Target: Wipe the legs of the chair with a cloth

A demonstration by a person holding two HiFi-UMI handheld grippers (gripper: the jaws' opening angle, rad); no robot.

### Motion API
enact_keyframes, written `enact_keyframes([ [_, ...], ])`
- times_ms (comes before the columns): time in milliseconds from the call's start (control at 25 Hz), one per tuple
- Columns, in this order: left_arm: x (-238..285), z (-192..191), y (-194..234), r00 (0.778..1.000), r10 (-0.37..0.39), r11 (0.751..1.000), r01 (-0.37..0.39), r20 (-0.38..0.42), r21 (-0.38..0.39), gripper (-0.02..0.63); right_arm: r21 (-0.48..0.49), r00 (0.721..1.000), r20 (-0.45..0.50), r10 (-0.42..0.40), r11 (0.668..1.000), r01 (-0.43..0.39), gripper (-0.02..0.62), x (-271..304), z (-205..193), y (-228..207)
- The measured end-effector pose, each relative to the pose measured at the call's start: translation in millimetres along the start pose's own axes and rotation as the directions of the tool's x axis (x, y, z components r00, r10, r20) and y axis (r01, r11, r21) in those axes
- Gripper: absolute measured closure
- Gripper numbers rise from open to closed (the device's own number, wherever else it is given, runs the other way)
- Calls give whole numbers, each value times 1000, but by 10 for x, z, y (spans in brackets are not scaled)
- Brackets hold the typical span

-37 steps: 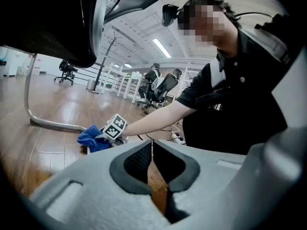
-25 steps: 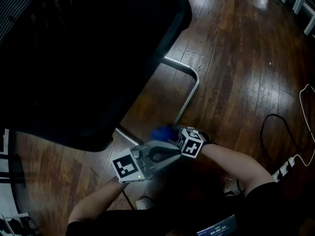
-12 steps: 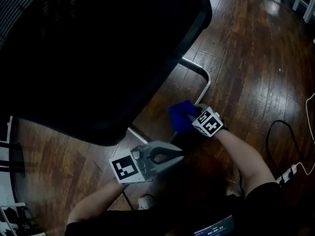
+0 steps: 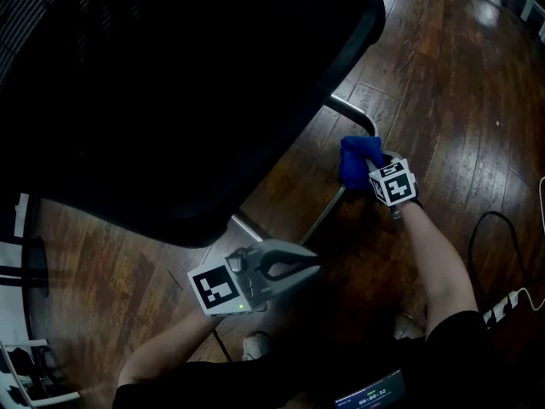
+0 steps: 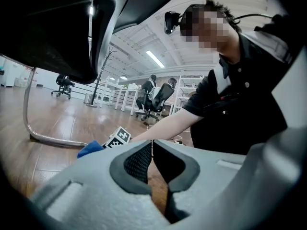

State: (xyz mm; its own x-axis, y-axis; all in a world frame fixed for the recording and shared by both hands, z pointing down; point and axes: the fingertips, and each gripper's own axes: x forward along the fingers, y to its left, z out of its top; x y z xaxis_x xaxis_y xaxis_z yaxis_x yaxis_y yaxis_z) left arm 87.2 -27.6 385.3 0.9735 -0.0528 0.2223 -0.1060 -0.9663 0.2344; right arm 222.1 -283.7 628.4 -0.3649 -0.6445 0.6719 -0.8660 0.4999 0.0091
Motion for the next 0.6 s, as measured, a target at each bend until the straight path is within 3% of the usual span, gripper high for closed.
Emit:
enact_keyframes([
  [120, 120, -1, -20, 1000, -28, 999, 28, 6, -14, 604, -13, 994, -3, 106, 994, -106, 543, -92, -103, 410],
  [240, 226, 32, 20, 999, -45, 999, 45, 22, -9, 604, -96, 965, -38, 259, 960, -262, 543, -198, -166, 988],
  [440, 248, 60, 18, 998, -53, 998, 52, 26, 27, 604, -223, 860, -109, 498, 831, -509, 543, -484, -346, 2190],
  [520, 224, 57, 5, 999, -47, 999, 47, 25, 27, 604, -254, 811, -140, 568, 771, -584, 543, -585, -399, 2605],
  [600, 195, 56, 3, 999, -40, 999, 39, 25, 17, 604, -265, 778, -162, 607, 732, -627, 543, -624, -432, 2856],
])
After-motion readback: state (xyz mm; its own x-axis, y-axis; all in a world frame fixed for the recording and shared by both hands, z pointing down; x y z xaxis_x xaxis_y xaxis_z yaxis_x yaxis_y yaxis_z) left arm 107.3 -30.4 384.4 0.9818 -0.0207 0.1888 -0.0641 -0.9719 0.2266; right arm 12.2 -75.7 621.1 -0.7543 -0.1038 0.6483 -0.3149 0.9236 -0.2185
